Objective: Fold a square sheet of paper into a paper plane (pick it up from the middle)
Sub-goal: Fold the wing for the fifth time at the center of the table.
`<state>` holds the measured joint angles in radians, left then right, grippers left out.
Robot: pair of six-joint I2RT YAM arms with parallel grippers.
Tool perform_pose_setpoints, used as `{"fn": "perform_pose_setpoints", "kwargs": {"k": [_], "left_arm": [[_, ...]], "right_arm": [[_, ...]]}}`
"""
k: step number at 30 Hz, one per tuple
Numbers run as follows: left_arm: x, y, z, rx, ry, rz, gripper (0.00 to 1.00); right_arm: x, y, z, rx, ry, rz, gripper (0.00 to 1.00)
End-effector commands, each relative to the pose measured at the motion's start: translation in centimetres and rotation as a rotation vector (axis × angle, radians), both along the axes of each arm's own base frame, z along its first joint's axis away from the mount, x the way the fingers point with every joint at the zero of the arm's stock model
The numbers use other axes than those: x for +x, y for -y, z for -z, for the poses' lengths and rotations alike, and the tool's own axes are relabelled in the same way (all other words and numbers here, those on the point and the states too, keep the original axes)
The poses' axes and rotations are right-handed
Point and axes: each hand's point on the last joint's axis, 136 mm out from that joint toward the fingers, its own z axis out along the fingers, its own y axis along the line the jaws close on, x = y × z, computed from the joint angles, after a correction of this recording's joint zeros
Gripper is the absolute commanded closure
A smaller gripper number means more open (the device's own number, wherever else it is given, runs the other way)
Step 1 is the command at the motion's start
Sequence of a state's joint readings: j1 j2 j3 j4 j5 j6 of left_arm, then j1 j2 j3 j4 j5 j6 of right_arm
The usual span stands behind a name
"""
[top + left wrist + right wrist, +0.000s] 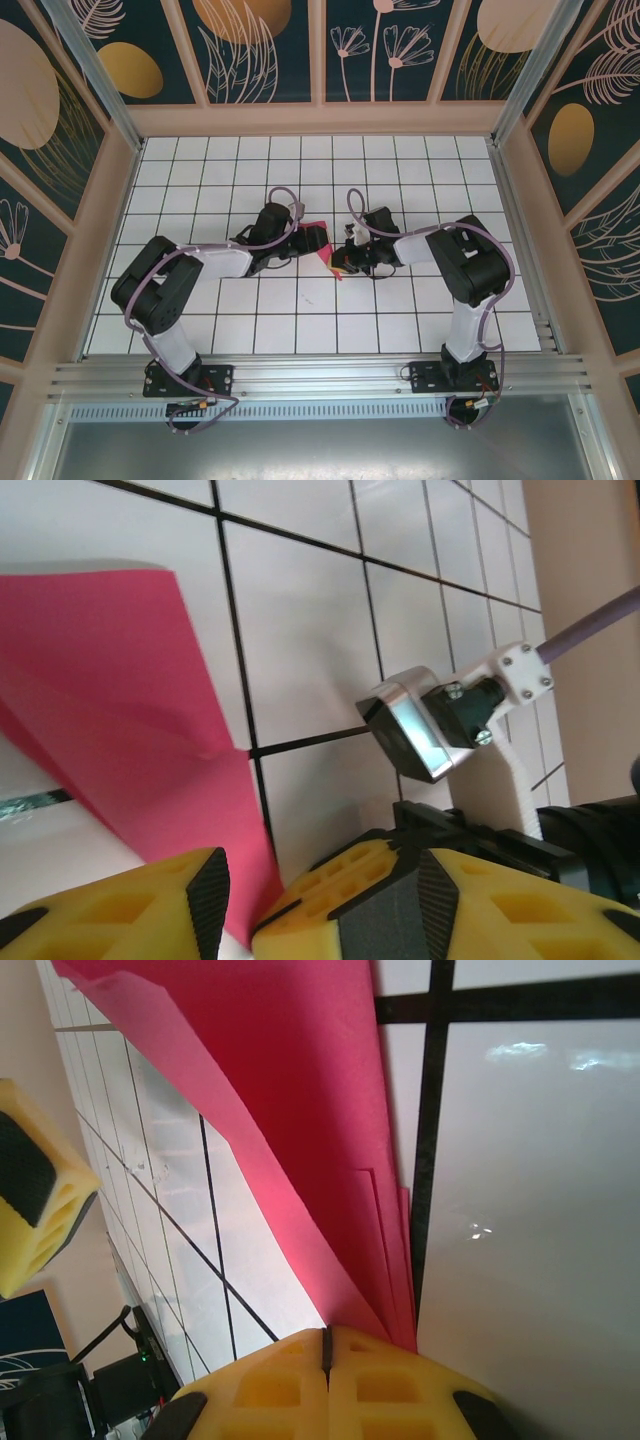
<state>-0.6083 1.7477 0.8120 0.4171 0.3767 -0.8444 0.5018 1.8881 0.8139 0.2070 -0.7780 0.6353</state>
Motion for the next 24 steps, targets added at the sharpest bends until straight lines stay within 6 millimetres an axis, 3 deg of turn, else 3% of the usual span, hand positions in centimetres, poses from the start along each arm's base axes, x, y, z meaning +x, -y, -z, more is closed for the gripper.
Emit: {"fn": "perform_pose_setpoints", "kwargs": {"k": [1, 24], "left_arm": [[-0.5, 0.9, 0.1, -0.077, 0.0, 0.042, 0.45], [0.2, 1.2, 3.6, -0.06, 0.006, 0.055, 0.44]], "right_arm": [[-1.3, 2.1, 4.6, -0.135, -0.077, 0.046, 1.0], [-2.5, 2.5, 6.3, -0.14, -0.118, 0.045, 1.0]]}}
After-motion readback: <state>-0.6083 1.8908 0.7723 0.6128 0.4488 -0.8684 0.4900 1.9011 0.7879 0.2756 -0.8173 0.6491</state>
